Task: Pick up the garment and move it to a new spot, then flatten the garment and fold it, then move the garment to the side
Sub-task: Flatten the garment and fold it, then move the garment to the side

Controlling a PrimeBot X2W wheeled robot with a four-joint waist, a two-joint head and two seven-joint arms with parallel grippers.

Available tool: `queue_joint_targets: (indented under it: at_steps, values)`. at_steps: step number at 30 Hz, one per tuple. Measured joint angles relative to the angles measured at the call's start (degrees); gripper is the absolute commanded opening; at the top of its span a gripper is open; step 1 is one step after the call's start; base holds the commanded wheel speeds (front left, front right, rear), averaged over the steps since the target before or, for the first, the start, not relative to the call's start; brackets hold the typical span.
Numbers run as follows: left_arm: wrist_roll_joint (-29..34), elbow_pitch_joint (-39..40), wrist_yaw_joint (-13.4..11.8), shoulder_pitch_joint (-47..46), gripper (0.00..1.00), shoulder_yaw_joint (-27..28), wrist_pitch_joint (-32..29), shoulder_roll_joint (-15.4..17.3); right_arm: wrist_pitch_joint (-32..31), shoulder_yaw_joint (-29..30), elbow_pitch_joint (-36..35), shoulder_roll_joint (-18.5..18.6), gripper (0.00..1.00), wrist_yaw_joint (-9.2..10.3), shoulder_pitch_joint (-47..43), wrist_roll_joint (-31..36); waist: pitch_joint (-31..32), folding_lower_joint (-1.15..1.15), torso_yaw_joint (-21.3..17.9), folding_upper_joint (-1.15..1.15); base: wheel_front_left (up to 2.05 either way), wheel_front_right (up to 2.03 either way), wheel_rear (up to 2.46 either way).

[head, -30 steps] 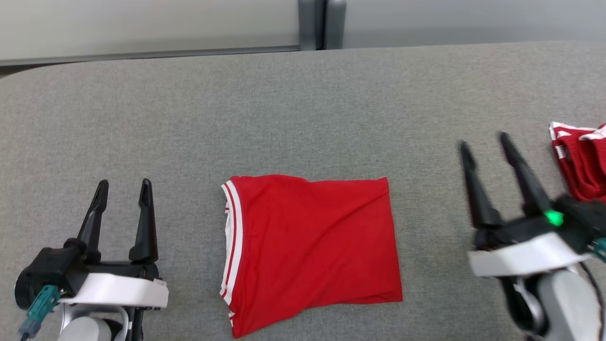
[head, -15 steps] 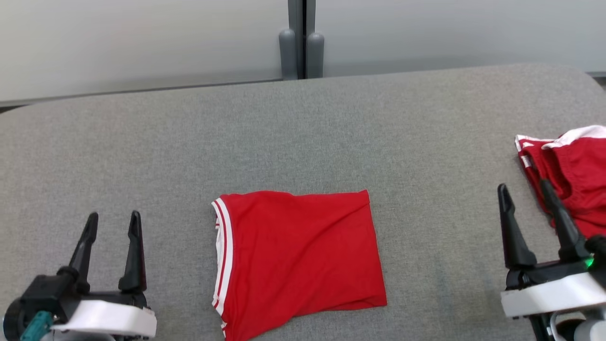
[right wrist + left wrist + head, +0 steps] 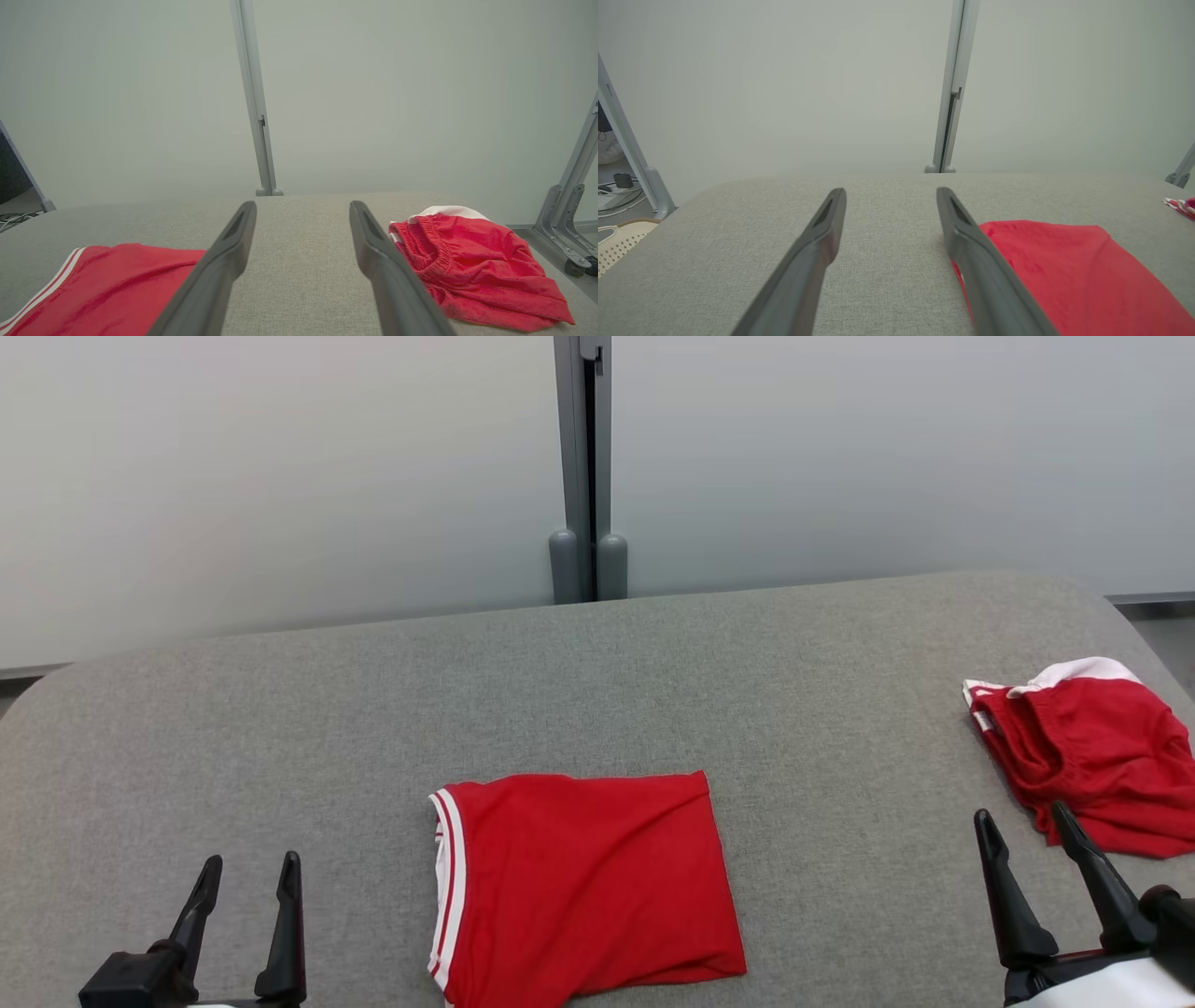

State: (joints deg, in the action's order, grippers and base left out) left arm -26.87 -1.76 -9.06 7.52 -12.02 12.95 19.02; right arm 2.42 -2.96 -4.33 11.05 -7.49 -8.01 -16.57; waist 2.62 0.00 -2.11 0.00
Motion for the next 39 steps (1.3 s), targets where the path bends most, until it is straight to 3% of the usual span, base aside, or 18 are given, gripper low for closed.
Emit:
queue_joint_targets:
  at_steps: [30, 39]
  values:
    - [-0.67, 1.12, -1.04, -0.04, 1.0, -0.33, -0.26, 0.42, -1.52, 0.75, -0.48, 0.43, 1.0, 0.0, -0.33, -0.45, -0.48, 0.0, 1.53, 0.0, 0.0, 0.0, 0.0]
    - [-0.14, 4.09, -0.53, -6.32, 1.0, -1.74, 0.26, -0.91, -3.14, -3.83, 4.35, 0.05, 1.0, 0.0, 3.68, -0.56, -5.04, 0.0, 5.74, 0.0, 0.0, 0.0, 0.0]
